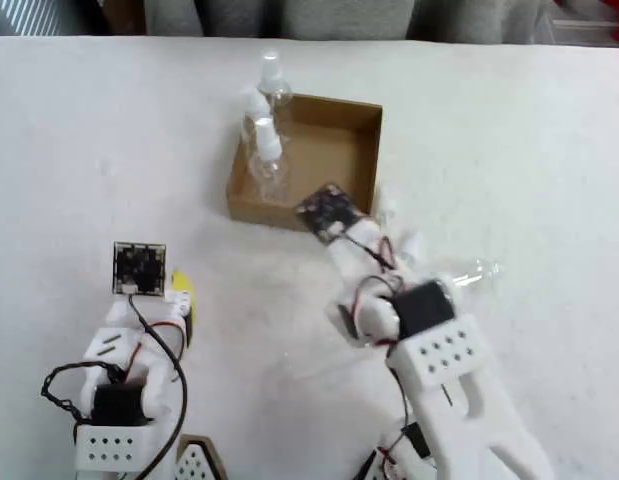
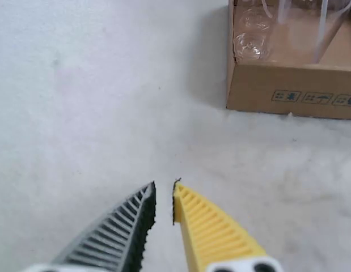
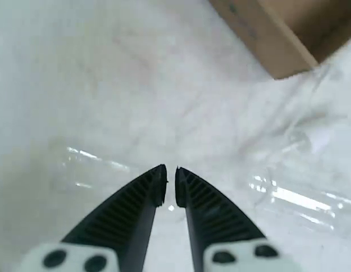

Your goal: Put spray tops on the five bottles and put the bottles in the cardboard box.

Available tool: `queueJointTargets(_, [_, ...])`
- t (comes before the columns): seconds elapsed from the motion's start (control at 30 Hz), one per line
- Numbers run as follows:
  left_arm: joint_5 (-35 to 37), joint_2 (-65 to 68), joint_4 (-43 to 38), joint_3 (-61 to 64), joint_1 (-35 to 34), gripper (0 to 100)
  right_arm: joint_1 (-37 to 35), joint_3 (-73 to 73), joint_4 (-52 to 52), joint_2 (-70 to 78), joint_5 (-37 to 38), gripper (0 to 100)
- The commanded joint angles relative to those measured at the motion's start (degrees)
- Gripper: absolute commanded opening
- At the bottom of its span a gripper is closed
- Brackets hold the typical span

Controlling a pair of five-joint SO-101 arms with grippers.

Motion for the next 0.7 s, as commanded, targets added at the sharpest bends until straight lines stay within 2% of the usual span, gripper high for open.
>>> queueJointTargets(0.0, [-0.7,-0.4,0.18,-0.09,-0.4,8,0.75,3.16,6.55,-5.41,9.14,1.6])
queueJointTargets(0.17, [-0.7,-0.4,0.18,-0.09,-0.4,8,1.1,12.22,9.1,-5.85,26.99,1.6])
queueJointTargets(0.37, [-0.7,-0.4,0.18,-0.09,-0.48,8,4.53,18.64,7.08,-5.67,37.63,1.6])
queueJointTargets(0.5, [-0.7,-0.4,0.18,-0.09,-0.31,8,6.11,22.33,0.4,-5.67,37.8,1.6])
queueJointTargets(0.67, [-0.7,-0.4,0.18,-0.09,-0.31,8,6.11,26.37,-12.09,-5.67,24.09,1.6])
